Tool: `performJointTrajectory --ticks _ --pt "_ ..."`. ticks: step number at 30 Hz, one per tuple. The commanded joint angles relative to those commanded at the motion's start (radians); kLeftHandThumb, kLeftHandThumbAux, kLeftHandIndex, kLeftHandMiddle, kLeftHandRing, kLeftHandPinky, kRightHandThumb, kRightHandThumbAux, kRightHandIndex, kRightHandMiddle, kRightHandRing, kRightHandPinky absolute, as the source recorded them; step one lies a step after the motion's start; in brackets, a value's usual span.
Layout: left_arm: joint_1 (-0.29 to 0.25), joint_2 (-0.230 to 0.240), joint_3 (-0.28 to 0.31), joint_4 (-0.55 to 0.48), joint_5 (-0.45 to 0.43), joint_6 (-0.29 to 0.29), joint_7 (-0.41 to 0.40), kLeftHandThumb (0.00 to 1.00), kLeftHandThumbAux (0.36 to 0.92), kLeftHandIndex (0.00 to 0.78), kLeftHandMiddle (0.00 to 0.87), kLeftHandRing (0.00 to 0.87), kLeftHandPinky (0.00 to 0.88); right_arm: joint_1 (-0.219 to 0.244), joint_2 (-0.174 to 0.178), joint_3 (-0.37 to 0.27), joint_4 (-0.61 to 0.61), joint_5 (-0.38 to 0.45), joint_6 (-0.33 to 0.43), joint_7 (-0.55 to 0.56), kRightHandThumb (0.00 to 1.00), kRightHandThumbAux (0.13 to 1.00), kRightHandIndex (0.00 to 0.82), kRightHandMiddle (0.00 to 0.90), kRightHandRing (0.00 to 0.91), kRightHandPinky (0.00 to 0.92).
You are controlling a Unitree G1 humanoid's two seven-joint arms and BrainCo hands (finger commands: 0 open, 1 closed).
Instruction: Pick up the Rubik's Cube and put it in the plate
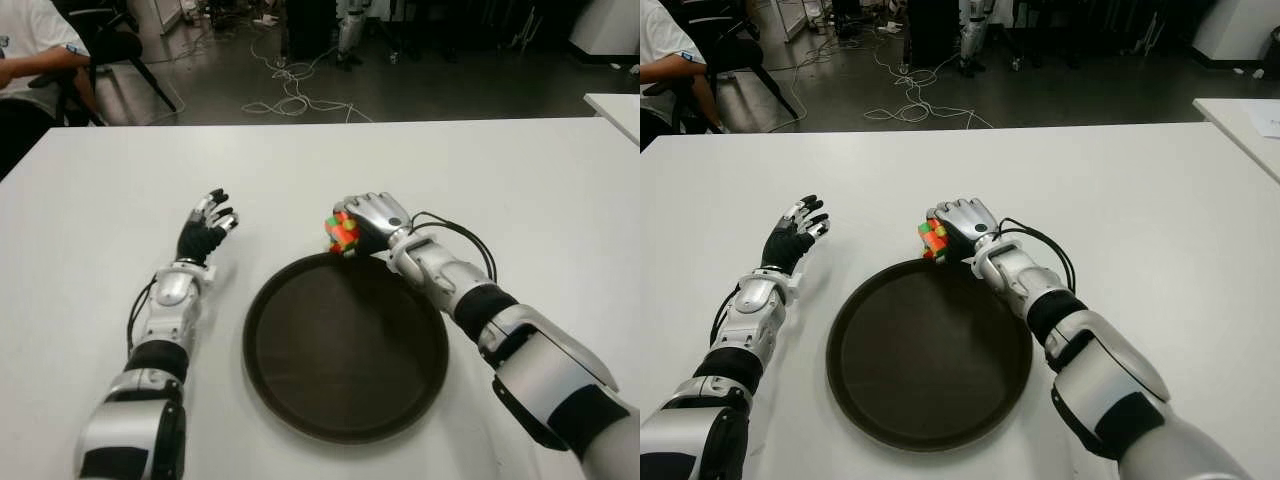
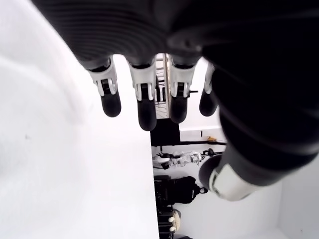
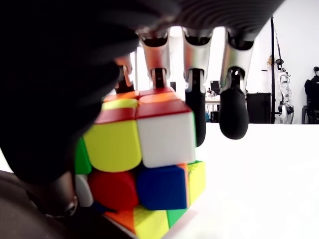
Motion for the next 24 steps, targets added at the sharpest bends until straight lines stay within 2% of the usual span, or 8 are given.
performJointTrajectory --ticks 10,15,24 --pt "-0.006 -0.002 0.01 0.018 -0.008 0.002 0.004 0.22 0.732 0.053 0.122 0.111 0.082 0.002 -0.003 -0.015 -0.017 0.01 -0.003 0.009 0.684 0.733 0.427 0.673 0.68 0.677" --pt "0.007 -0.006 0.0 -0.014 0.002 -0.01 0.004 0.23 0.738 0.059 0.123 0.115 0.09 0.004 -0.006 -0.015 -0.031 0.003 0.008 0.01 0.684 0.733 0.427 0.663 0.67 0.671" --pt "0.006 -0.006 -0.003 -0.008 0.005 -0.013 0.014 0.199 0.731 0.06 0.127 0.113 0.09 0.011 -0.01 -0.018 -0.06 0.002 0.024 0.013 0.686 0.734 0.426 0.646 0.656 0.658"
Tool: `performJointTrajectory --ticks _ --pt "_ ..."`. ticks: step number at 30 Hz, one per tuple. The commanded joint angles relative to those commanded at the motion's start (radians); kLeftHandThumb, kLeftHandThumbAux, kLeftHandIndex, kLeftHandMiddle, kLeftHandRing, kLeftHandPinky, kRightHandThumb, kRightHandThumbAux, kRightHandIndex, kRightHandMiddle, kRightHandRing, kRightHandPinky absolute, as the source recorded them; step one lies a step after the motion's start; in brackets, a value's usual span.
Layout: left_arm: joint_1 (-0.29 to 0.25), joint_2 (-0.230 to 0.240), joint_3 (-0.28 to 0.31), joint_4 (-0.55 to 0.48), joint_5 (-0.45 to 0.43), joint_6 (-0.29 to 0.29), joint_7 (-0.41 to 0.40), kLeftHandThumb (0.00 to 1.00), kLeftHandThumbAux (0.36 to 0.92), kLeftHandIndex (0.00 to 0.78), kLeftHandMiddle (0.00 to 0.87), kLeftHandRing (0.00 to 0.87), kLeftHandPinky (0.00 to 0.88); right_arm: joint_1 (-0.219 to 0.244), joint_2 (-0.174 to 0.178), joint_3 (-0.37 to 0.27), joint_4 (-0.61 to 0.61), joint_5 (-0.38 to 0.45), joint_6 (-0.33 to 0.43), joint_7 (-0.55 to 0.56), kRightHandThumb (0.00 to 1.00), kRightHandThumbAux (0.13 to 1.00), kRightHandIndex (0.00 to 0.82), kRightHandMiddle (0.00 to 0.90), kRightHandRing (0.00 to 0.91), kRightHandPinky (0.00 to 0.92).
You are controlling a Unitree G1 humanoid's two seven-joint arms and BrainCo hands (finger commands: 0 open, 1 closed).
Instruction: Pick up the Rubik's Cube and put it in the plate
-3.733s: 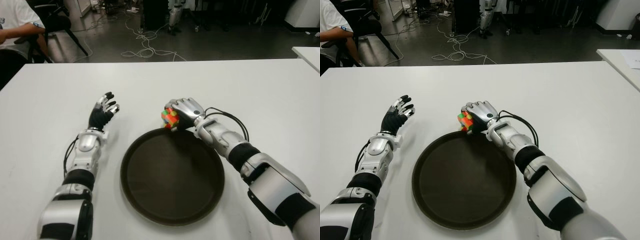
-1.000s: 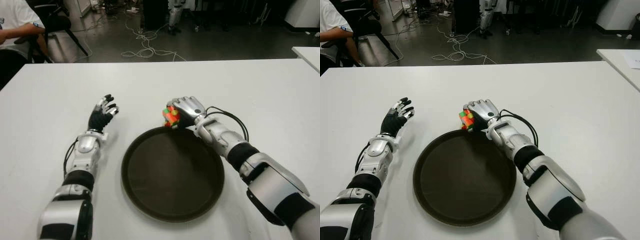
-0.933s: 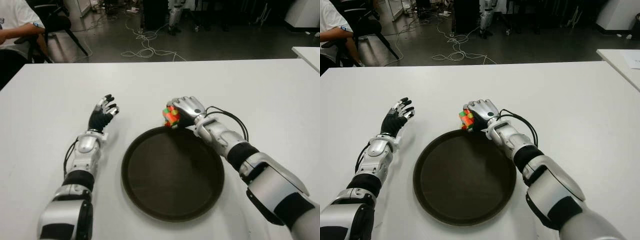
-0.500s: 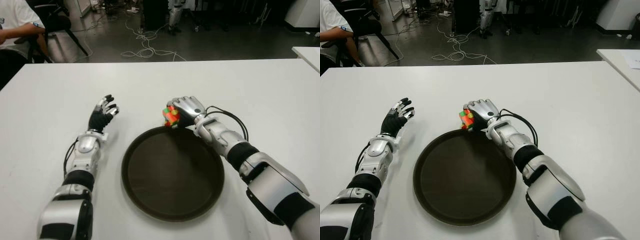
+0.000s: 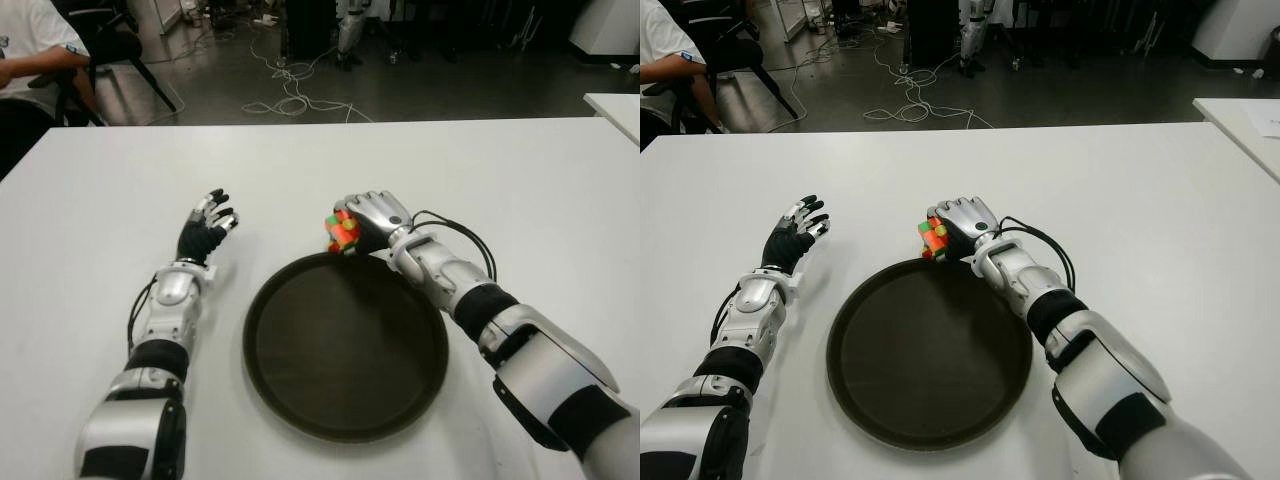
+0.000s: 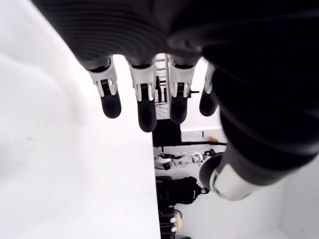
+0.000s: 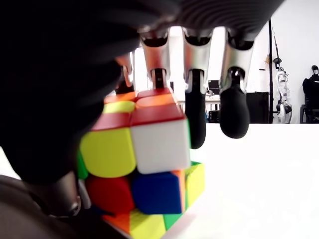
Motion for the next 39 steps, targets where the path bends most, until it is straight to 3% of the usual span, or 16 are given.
performJointTrajectory --ticks 13,39 --pt "-0.008 -0.005 0.009 0.008 -0.014 0.013 0.0 0.201 0.744 0.051 0.113 0.099 0.076 0.009 -0.01 -0.011 -0.043 -0.002 0.024 0.017 0.686 0.734 0.425 0.626 0.63 0.611" --pt "-0.007 0.005 -0.004 0.01 0.002 0.008 -0.005 0.201 0.705 0.057 0.118 0.113 0.082 0.038 -0.045 -0.035 -0.158 0.005 0.028 0.048 0.686 0.732 0.426 0.648 0.647 0.63"
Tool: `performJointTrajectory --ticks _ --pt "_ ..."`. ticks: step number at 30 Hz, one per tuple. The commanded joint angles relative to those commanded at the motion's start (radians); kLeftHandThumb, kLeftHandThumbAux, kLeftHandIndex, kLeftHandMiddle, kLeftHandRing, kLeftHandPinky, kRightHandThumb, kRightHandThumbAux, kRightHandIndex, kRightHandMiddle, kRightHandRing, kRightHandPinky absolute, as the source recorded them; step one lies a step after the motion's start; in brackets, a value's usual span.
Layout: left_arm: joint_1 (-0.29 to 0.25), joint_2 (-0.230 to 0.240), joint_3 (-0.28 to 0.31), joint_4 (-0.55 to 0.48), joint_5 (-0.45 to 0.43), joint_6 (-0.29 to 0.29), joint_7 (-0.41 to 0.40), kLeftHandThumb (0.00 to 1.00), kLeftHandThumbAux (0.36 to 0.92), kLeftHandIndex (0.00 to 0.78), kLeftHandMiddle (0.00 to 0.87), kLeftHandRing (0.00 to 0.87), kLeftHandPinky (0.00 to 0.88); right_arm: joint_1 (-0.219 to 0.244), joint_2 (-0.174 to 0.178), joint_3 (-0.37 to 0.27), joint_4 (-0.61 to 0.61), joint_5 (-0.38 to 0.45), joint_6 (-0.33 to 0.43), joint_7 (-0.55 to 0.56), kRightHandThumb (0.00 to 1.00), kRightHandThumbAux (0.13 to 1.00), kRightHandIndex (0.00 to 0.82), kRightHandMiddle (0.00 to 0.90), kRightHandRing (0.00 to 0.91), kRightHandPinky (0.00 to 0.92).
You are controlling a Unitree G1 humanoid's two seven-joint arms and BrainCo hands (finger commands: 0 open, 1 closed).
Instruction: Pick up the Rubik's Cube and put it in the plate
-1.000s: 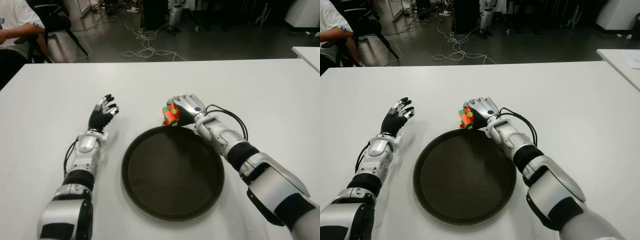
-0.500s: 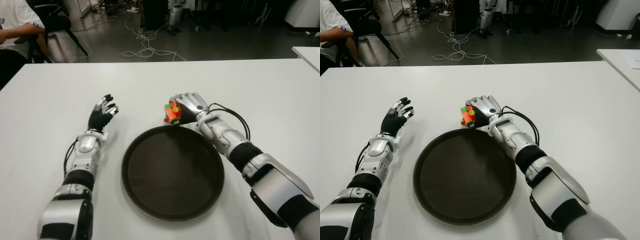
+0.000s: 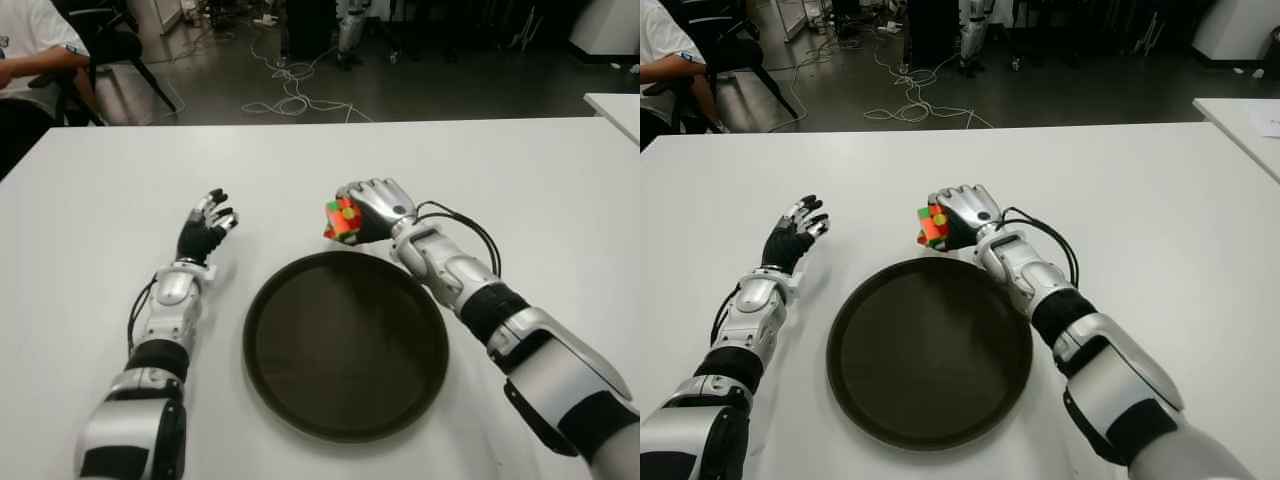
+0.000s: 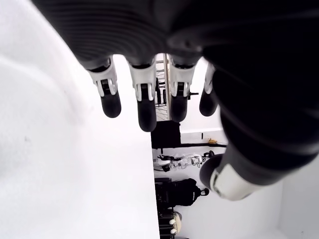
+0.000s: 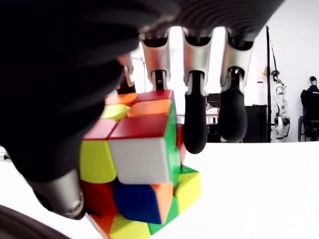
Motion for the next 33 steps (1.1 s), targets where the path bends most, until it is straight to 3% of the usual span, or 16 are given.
performJointTrajectory --ticks 18,33 --pt "0.005 -0.001 -0.002 -0.005 -0.001 -0.008 -0.003 0.209 0.707 0.055 0.12 0.106 0.074 0.02 -0.011 -0.012 -0.067 -0.011 0.038 0.026 0.688 0.733 0.425 0.63 0.631 0.598" --pt "-0.009 0.002 0.006 0.023 -0.006 -0.002 -0.001 0.195 0.689 0.051 0.118 0.104 0.073 0.057 -0.063 -0.038 -0.232 -0.014 0.066 0.07 0.689 0.734 0.424 0.602 0.604 0.561"
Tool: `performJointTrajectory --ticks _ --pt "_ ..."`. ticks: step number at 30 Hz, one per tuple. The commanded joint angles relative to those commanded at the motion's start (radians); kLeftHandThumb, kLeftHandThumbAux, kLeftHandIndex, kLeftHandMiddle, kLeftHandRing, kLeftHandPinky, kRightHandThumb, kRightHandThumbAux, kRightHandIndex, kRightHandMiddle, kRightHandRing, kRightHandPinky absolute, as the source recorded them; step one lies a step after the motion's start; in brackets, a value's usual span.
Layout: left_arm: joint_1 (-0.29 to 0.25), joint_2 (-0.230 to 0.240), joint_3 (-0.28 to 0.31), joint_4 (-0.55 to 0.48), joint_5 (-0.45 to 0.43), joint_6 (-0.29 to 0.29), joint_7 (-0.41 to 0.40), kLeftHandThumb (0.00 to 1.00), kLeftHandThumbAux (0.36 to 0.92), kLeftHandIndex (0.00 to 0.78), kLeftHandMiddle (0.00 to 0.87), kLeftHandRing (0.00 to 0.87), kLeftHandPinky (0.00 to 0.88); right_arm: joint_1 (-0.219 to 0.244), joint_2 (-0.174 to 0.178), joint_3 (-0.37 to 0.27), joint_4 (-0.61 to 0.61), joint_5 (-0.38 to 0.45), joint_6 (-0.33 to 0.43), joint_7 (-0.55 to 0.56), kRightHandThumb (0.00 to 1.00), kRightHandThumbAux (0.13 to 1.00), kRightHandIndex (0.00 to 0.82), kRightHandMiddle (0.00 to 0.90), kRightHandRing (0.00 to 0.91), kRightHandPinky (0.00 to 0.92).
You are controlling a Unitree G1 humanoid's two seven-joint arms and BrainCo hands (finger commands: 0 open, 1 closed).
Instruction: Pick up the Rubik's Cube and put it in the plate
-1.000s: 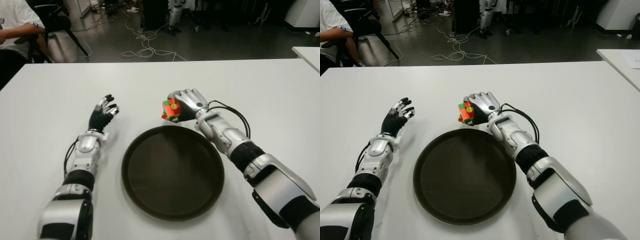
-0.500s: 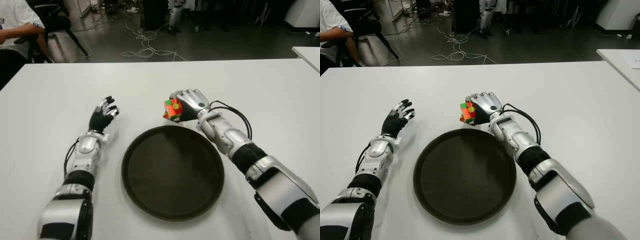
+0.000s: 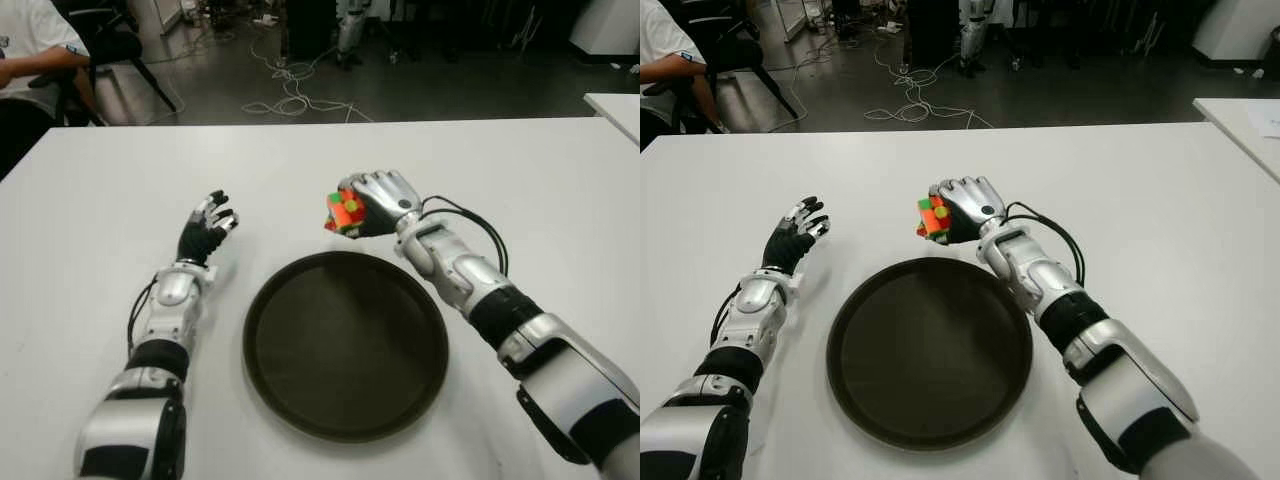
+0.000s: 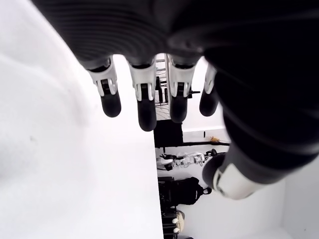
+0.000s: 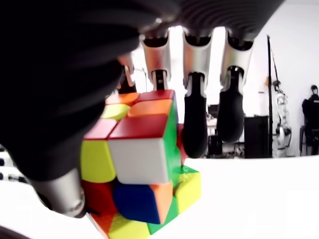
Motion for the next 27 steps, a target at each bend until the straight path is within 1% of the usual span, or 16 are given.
performJointTrajectory --ticks 9,15,22,27 --pt "-0.003 0.003 0.005 0.006 -0.008 -0.008 -0.022 0.217 0.686 0.054 0.117 0.105 0.082 0.042 -0.028 -0.033 -0.129 0.006 0.03 0.046 0.69 0.734 0.424 0.58 0.584 0.541" --pt "0.003 0.001 0.0 -0.01 0.0 -0.007 -0.014 0.222 0.71 0.055 0.119 0.106 0.078 0.06 -0.043 -0.06 -0.197 0.011 0.037 0.077 0.691 0.734 0.424 0.583 0.586 0.535" --pt "0.002 0.001 -0.002 -0.011 0.004 0.0 -0.006 0.204 0.71 0.054 0.118 0.105 0.074 0.075 -0.058 -0.091 -0.243 0.013 0.033 0.087 0.691 0.733 0.425 0.6 0.601 0.551" --pt "0.0 0.0 -0.001 -0.009 0.004 -0.002 -0.006 0.207 0.71 0.058 0.125 0.111 0.08 0.083 -0.06 -0.11 -0.258 0.01 0.031 0.081 0.691 0.733 0.425 0.607 0.607 0.567"
